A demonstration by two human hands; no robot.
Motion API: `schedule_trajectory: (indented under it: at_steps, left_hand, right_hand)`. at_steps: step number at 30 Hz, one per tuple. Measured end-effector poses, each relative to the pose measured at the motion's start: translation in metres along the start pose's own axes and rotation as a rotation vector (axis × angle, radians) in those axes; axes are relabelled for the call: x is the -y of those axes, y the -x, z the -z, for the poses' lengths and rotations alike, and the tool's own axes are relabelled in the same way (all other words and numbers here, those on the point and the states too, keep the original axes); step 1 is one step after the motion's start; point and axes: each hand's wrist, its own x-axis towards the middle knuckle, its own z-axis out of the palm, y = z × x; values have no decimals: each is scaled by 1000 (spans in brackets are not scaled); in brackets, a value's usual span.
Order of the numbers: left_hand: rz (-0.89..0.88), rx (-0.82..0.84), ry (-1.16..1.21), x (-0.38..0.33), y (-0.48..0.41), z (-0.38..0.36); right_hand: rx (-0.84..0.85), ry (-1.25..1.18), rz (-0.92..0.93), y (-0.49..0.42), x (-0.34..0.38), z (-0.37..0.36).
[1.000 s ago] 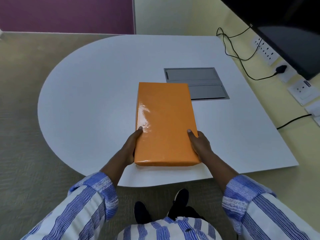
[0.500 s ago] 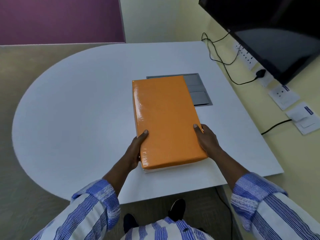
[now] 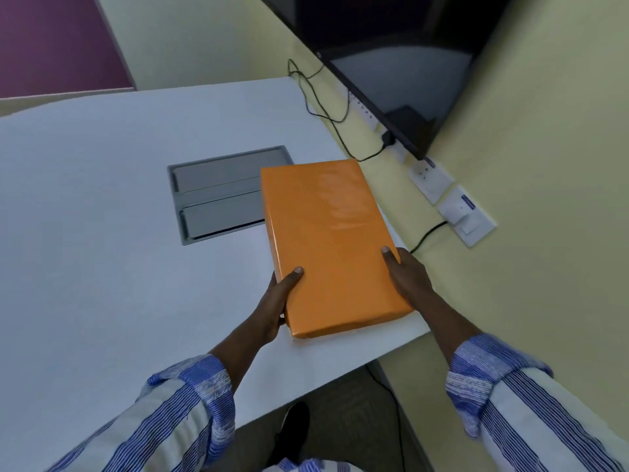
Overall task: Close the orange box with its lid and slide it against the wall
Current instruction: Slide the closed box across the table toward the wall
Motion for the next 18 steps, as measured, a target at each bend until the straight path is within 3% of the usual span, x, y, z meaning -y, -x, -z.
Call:
schedule_trajectory:
  at_steps: [13, 18]
  left_hand:
    - [51, 14, -99, 13, -33, -67]
    - [105, 48, -178, 8, -40, -75]
  right_hand:
    - [-95, 163, 38, -46, -56, 33]
    - [-237, 456, 161, -51, -46, 11]
